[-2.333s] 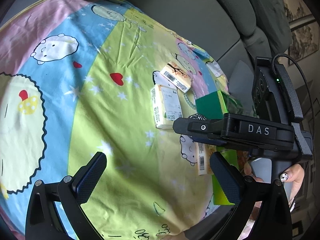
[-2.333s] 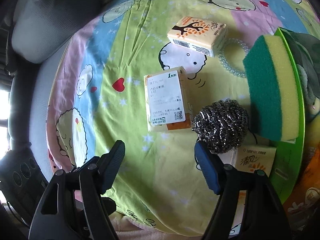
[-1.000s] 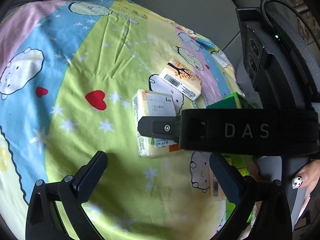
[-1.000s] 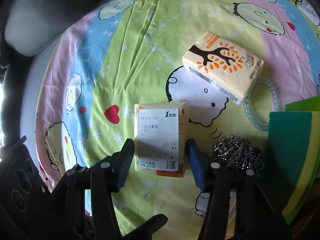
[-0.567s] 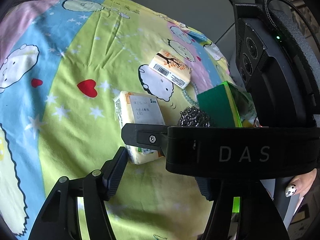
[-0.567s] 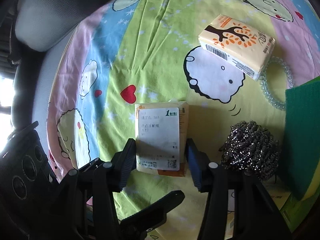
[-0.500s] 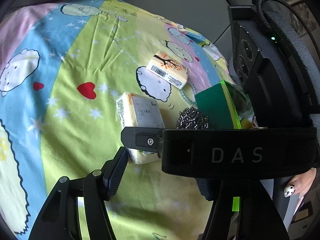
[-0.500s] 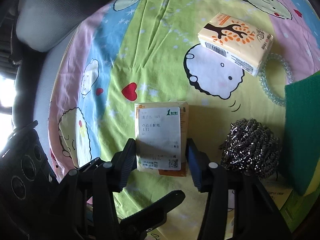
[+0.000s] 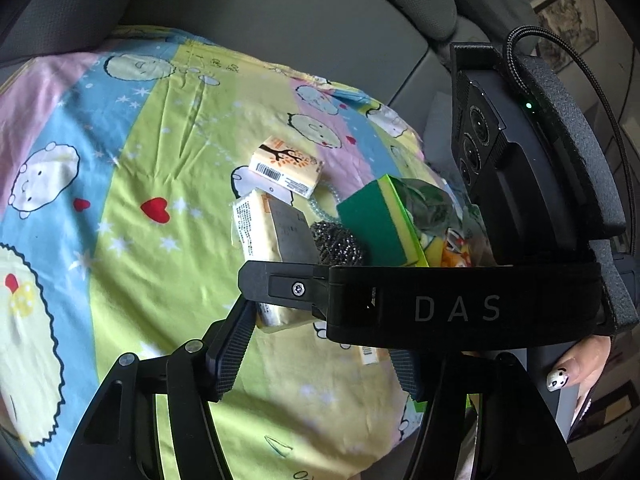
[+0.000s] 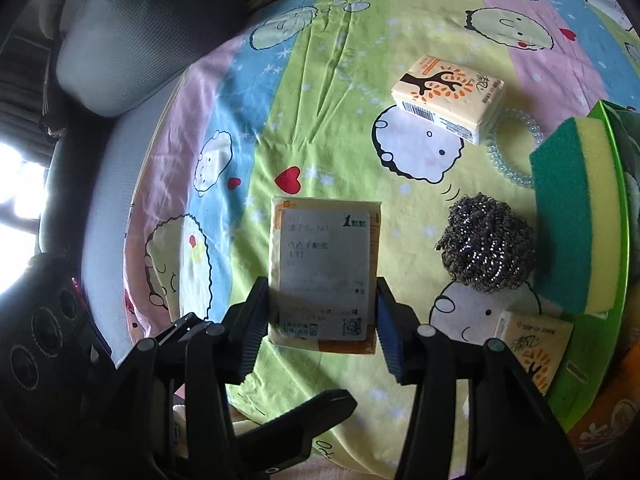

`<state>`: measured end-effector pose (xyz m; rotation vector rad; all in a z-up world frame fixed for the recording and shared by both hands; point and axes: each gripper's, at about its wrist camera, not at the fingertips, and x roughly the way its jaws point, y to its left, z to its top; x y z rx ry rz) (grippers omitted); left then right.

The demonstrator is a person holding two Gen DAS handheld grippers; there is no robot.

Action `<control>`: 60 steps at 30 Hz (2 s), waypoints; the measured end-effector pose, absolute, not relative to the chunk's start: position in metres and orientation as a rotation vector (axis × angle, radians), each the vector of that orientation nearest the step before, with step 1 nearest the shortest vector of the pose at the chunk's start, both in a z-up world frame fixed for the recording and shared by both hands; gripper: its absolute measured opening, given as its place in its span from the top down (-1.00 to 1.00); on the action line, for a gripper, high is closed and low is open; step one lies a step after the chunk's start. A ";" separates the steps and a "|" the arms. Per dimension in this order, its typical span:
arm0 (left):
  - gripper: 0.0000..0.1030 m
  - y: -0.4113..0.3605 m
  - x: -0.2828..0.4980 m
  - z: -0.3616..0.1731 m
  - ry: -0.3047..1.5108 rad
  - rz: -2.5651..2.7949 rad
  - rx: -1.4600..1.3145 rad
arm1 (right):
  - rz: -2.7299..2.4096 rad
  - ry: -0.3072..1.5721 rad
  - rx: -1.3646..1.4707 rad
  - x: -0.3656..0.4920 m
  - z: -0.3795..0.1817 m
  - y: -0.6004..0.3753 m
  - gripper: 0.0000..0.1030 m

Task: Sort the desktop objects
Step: 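Close the right tool on the labelled packet and lift it, then carry the held labelled packet with the right tool over the green box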

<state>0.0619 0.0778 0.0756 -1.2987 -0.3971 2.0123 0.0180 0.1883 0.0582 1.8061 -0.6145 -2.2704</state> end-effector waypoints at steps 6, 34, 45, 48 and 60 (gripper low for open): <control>-0.24 0.077 0.073 0.089 -0.412 2.005 -1.255 | -2.294 -0.628 1.771 0.032 0.073 0.193 0.01; -0.24 0.120 0.132 0.125 -0.285 1.929 -1.135 | -2.439 -0.690 1.678 0.114 0.110 0.235 -0.01; -0.24 0.147 0.153 0.136 -0.220 1.885 -1.098 | -2.494 -0.749 1.644 0.147 0.119 0.262 -0.01; -0.24 0.154 0.159 0.138 -0.194 1.876 -1.095 | -2.512 -0.756 1.635 0.154 0.121 0.267 -0.02; -0.24 0.186 0.174 0.152 -0.122 1.833 -1.064 | -2.573 -0.801 1.592 0.178 0.131 0.293 -0.02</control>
